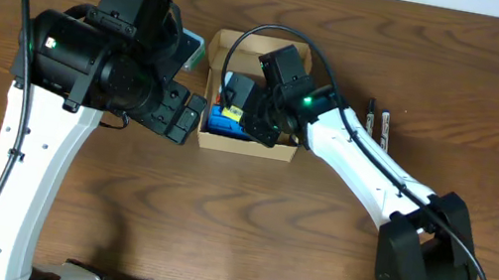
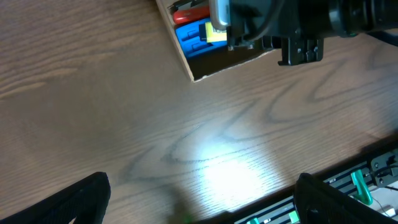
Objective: Pack container
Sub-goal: 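Carry the highlighter into the box and release it, withdraw right gripper, then grasp the blue-capped whiteboard marker with the right gripper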
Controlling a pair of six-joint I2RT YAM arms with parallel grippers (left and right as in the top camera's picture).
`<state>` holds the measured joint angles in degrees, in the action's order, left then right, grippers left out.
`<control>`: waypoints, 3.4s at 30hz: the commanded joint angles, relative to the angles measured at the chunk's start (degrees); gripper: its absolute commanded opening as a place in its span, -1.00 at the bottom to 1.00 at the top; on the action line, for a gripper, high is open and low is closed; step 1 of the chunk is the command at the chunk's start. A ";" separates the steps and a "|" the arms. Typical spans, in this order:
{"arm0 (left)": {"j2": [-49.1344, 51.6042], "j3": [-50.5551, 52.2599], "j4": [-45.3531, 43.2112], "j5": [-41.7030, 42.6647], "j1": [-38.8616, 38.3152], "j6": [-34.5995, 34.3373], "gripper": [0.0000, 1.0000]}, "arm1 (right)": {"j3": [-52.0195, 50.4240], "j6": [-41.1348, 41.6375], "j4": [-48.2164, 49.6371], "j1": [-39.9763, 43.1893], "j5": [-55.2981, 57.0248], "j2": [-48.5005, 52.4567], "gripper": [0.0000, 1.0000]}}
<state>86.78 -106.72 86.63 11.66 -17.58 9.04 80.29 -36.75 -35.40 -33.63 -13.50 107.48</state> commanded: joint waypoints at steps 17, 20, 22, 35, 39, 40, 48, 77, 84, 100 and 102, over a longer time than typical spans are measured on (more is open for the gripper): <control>-0.31 -0.28 0.13 0.20 -0.07 0.61 0.90 | 2.16 -3.50 -2.03 -0.09 -0.04 1.01 0.18; -0.31 -0.28 0.13 0.20 -0.07 0.61 0.90 | 4.26 -2.75 -3.30 0.42 0.20 -0.87 0.18; -0.31 -0.28 0.13 0.20 -0.07 0.61 0.90 | 5.70 -0.42 -4.09 1.09 1.27 -2.38 0.19; -0.31 -0.28 0.13 0.20 -0.07 0.61 0.90 | 8.00 25.73 -12.66 15.93 11.21 -17.62 0.23; -0.31 -0.28 0.13 0.20 -0.07 0.61 0.90 | 7.96 31.61 -17.64 22.36 13.99 -18.73 0.22; -0.31 -0.28 0.13 0.20 -0.07 0.61 0.91 | 7.76 32.74 -18.62 23.82 14.16 -18.49 0.22; -0.31 -0.28 0.13 0.20 -0.07 0.61 0.91 | -0.24 36.28 -15.56 31.36 14.14 -16.15 0.19; -0.31 -0.28 0.13 0.20 -0.07 0.61 0.90 | -13.99 29.55 1.03 36.39 16.22 -0.94 -0.09; -0.31 -0.28 0.13 0.20 -0.07 0.61 0.90 | -13.99 28.92 2.21 36.39 15.58 1.53 -0.14; -0.31 -0.28 0.13 0.20 -0.07 0.61 0.91 | -13.99 28.96 4.74 36.65 15.58 3.21 -0.56; -0.31 -0.28 0.13 0.20 -0.07 0.61 0.91 | -13.97 28.98 4.72 36.65 15.58 3.21 -0.60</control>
<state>86.78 -106.72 86.61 11.66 -17.58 9.06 66.63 -7.84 -30.76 2.35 2.11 110.10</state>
